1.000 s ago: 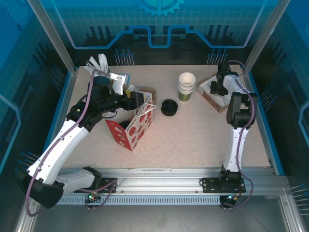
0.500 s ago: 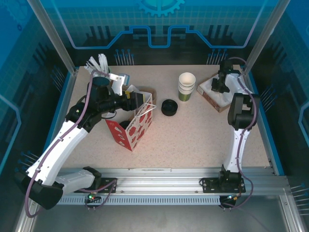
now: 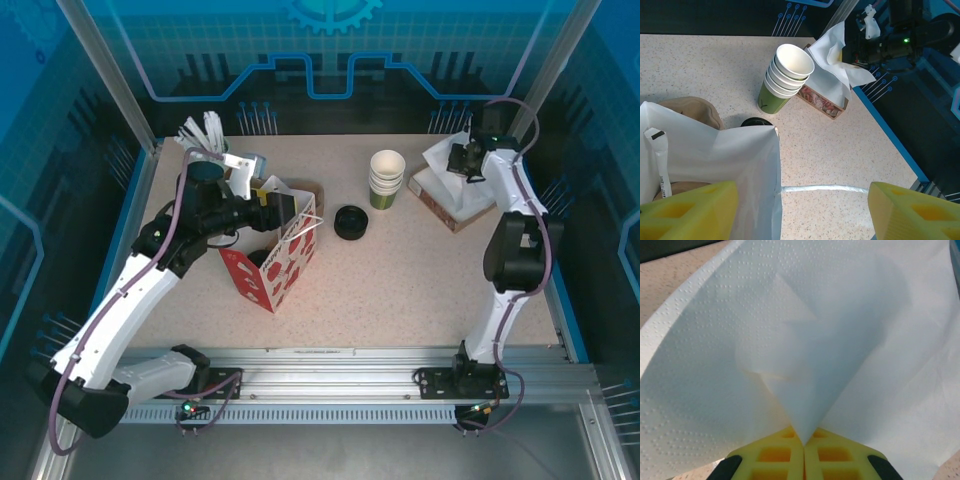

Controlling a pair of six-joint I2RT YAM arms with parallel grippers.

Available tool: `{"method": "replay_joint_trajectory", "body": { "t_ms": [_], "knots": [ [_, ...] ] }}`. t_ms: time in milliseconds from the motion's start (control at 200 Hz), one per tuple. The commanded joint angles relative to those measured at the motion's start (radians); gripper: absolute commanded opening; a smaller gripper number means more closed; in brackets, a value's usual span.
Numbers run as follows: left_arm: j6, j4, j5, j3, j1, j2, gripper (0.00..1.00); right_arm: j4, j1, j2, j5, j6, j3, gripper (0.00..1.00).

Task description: Pack the takeout coffee

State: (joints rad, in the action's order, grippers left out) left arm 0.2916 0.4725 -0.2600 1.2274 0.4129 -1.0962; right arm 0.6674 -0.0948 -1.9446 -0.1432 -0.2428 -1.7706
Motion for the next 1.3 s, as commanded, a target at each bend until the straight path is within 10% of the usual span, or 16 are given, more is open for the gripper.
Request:
{"method": "replay_joint_trajectory", "body": {
  "t_ms": [0, 230, 480, 790, 1035, 1296],
  "knots": [
    [0.035, -0.028, -0.021, 0.001, 0.007, 0.023, 0.71, -0.036, -0.012, 0.121, 0.042, 0.0, 0.05, 0.09],
    [0.081, -0.075, -0.033, 0.047, 0.012, 0.016, 0.72, -0.19, 0.069, 0.447, 0.217, 0.017, 0.273, 0.09],
    [0.093, -0.01, -0.115, 0.178, 0.024, -0.023, 0.76, -0.395, 0.391, 0.809, 0.26, 0.203, 0.511, 0.09],
    [0.119, 0.113, -0.138, 0.38, 0.067, -0.098, 0.81, -0.453, 0.812, 0.802, 0.122, 0.426, 0.506, 0.08],
    [0.107, 0.189, -0.039, 0.497, 0.066, -0.18, 0.82, -0.498, 0.955, 0.742, 0.062, 0.508, 0.497, 0.08],
    [0.038, 0.198, 0.077, 0.564, 0.066, -0.226, 0.3, -0.532, 1.009, 0.694, 0.069, 0.543, 0.474, 0.1]
  ]
}}
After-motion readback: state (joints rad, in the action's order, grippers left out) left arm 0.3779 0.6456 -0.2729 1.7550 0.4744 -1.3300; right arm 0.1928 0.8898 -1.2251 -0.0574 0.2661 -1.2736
